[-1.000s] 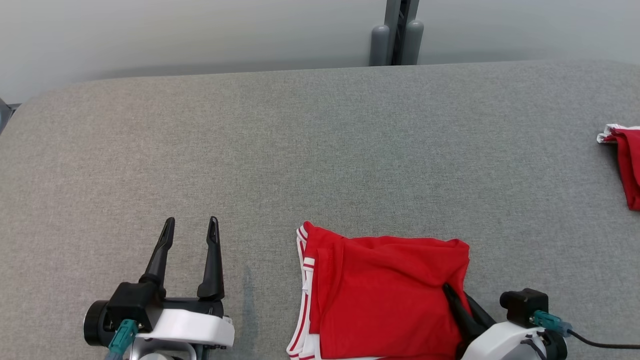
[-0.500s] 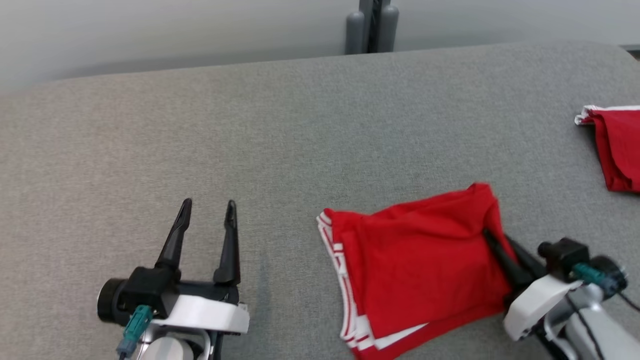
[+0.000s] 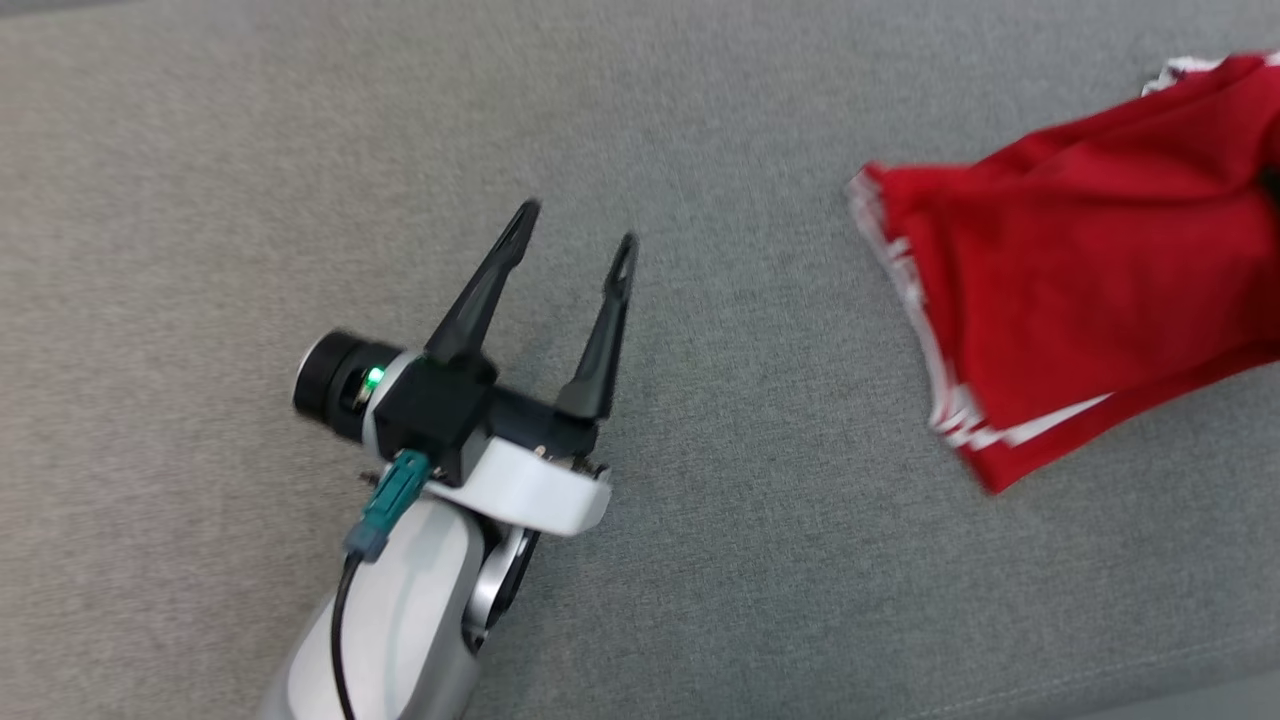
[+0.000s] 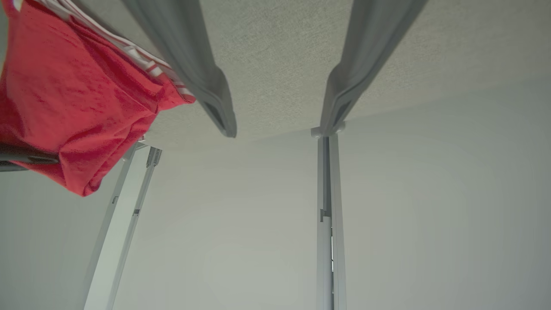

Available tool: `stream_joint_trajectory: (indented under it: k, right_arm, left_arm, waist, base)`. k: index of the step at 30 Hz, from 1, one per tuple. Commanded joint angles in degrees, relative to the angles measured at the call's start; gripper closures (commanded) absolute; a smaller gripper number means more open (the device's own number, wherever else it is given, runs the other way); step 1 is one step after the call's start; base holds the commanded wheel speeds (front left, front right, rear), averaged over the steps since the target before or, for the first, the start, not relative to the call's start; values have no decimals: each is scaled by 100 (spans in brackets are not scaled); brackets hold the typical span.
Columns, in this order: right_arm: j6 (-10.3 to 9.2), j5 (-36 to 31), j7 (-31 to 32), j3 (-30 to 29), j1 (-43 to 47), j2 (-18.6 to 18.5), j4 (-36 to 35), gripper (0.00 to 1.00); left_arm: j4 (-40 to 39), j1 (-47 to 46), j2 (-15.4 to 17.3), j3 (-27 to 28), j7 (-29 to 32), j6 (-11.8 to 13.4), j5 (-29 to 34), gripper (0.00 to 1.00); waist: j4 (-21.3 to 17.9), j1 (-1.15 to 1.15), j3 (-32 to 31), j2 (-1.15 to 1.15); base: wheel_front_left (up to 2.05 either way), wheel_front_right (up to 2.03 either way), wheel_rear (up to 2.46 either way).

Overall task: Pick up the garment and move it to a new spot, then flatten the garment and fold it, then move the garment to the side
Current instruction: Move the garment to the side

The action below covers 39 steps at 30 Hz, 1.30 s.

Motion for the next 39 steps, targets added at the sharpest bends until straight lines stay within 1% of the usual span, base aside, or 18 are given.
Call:
stream_joint_trajectory:
  k: [1,4,9,13,17,20,24,30,36,37,38,39]
  right_arm:
    - [-5,75,20,-106,-177,-234,-20,100]
    - [-5,192,13,-296,-372,-638,-6,100]
    - [-5,388,-2,-610,-610,-1207,72,100]
    - [-5,555,-16,-852,-718,-1512,252,100]
    - [-5,720,-36,-1022,-823,-1712,529,100]
    - [-5,904,-54,-1139,-896,-1778,802,100]
    - [-5,1063,-64,-1135,-927,-1837,1202,100]
    - [-5,1261,-111,-1071,-1023,-1713,1748,100]
    - [-5,1195,-138,-726,-1245,-1549,2236,100]
    - [-5,1145,-146,-702,-1319,-1538,2329,95]
    - [-5,1137,-159,-726,-1413,-1506,2449,14]
    - [-5,1137,-159,-726,-1413,-1506,2449,14]
  left_arm:
    - [39,-286,30,-110,-18,-20,30,0]
    - [94,-720,31,-392,-19,-15,3,0]
    - [199,-1234,30,-753,-19,-32,53,0]
    - [264,-1469,32,-937,-19,-31,62,0]
    - [305,-1610,32,-1035,-19,-6,56,0]
    - [322,-1669,31,-1073,-18,17,14,0]
    - [344,-1726,49,-1114,-5,46,9,0]
    - [372,-1814,85,-1156,2,100,-1,0]
    - [415,-1883,142,-1221,11,164,-27,0]
    - [422,-1889,152,-1231,12,171,-42,0]
    - [430,-1895,161,-1241,15,181,-57,0]
    - [430,-1895,161,-1241,15,181,-57,0]
  waist:
    - [-235,0,494,0]
    - [-303,0,794,0]
    - [-389,0,1195,0]
    - [-417,0,1420,0]
    - [-384,0,1584,0]
    - [-327,0,1686,0]
    - [-221,0,1851,0]
    - [-60,0,2117,0]
    - [76,0,2293,0]
    - [96,0,2308,0]
    - [113,0,2317,0]
    - [113,0,2317,0]
  base:
    - [0,0,0]
    - [0,0,0]
    - [0,0,0]
    - [0,0,0]
    - [0,0,0]
    - [0,0,0]
    - [0,0,0]
    - [0,0,0]
    - [0,0,0]
    - [0,0,0]
    - [0,0,0]
    - [0,0,0]
